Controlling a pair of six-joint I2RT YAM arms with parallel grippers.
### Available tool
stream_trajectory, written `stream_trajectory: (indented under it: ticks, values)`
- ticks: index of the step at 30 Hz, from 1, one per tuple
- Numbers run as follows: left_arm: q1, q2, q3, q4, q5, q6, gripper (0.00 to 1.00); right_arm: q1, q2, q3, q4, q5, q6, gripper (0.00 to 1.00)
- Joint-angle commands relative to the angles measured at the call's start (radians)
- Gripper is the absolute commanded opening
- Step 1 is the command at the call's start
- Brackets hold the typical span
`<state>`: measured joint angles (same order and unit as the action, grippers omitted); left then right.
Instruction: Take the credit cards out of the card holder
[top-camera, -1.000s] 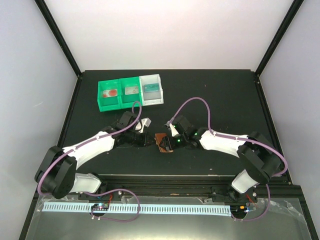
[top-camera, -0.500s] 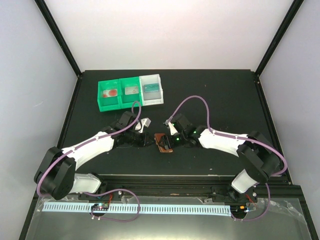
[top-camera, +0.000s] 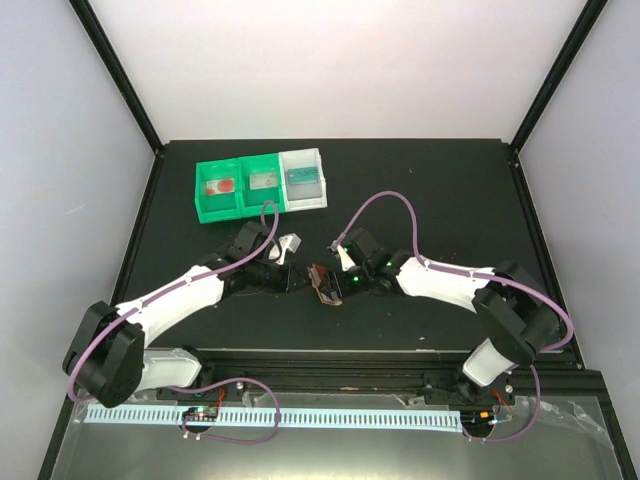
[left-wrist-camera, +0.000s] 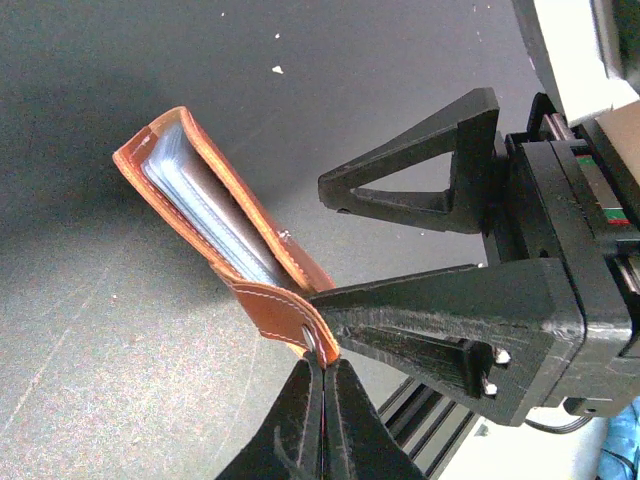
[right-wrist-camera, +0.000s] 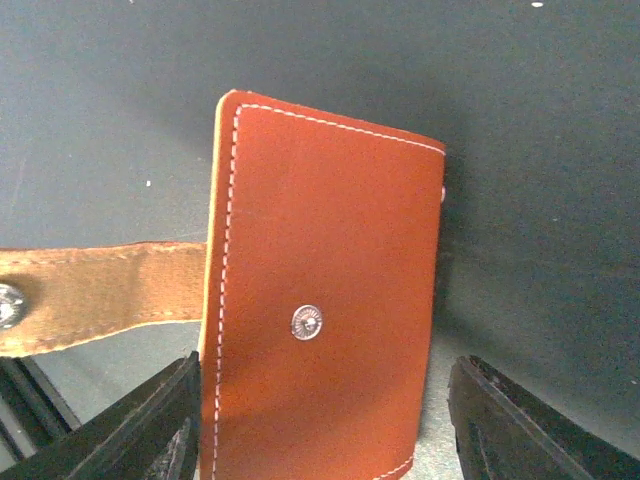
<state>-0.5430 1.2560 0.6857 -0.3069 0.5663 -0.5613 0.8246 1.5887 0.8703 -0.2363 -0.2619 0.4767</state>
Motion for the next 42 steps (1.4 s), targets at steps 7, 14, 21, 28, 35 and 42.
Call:
stream_trajectory:
  ticks: [7,14,21,28,35,42]
  values:
    - [0.006,-0.015,0.031,-0.008,0.008,0.0,0.02,0.006,0.001,0.02,-0.04,0.077,-0.004,0.59]
    - [0.007,-0.015,0.043,-0.066,-0.046,0.043,0.02,0.006,-0.017,0.038,-0.087,0.127,-0.005,0.55]
    - [0.007,-0.026,0.042,-0.1,-0.073,0.065,0.02,0.007,-0.006,0.069,-0.111,0.071,-0.016,0.58]
    - [0.007,-0.036,0.036,-0.112,-0.088,0.076,0.02,0.007,-0.022,0.055,-0.1,0.1,-0.004,0.48]
    - [0.006,-0.036,0.021,-0.109,-0.102,0.072,0.01,0.005,-0.04,0.031,-0.119,0.173,0.007,0.36]
    - [0.011,-0.03,0.02,-0.159,-0.207,0.083,0.01,0.005,-0.043,0.012,-0.144,0.255,0.031,0.25]
